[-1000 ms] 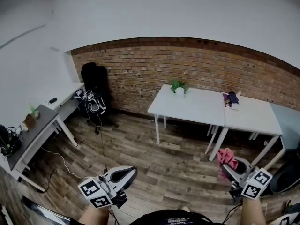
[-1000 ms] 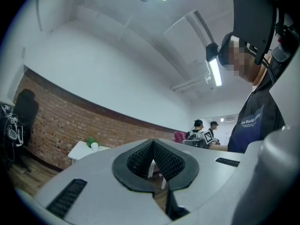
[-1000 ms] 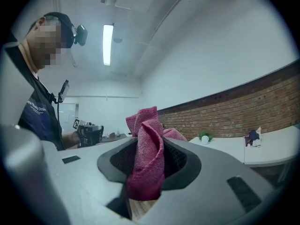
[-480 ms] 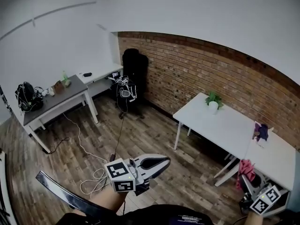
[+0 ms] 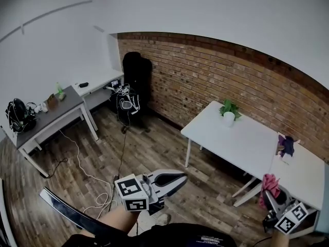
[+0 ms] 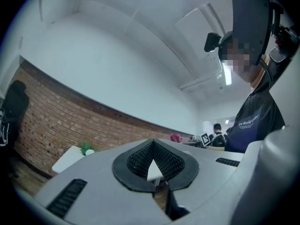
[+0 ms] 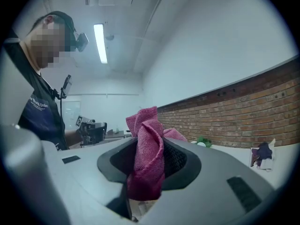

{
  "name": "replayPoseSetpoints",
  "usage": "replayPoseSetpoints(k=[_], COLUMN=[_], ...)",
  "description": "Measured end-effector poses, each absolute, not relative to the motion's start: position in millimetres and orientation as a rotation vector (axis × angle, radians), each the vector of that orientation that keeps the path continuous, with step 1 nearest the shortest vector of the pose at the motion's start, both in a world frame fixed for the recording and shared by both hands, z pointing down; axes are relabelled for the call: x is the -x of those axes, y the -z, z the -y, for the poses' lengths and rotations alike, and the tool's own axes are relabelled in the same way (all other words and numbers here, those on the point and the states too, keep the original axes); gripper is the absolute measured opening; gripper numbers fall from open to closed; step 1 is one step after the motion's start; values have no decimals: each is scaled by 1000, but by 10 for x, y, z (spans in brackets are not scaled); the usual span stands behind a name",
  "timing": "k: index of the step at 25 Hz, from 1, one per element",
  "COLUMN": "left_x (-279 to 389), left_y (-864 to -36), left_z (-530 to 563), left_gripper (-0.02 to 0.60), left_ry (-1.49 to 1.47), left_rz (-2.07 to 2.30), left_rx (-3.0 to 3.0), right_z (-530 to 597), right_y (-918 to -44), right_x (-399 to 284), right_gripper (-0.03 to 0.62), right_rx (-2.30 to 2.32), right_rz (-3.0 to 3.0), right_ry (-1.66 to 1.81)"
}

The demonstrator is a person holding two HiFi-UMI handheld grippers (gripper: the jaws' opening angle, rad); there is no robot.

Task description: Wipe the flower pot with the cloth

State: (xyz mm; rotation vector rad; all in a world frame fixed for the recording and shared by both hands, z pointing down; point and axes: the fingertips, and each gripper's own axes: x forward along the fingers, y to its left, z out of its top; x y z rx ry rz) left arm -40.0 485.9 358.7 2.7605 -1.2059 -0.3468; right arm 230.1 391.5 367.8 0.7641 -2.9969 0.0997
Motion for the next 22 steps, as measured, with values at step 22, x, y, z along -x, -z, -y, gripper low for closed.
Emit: replayPoseSetpoints(k=[22], left_x=[2188], left_y=[-3710], left_z=[-2213], left_gripper=[5], left_ry=[322], left_rz=[949], left_rx=[-2808], right_z=[-1690], right_y=[-3667], right_x=[-729], right_gripper=[123], right_rx=[-1036], right_rz=[2894], right_ry=[-145])
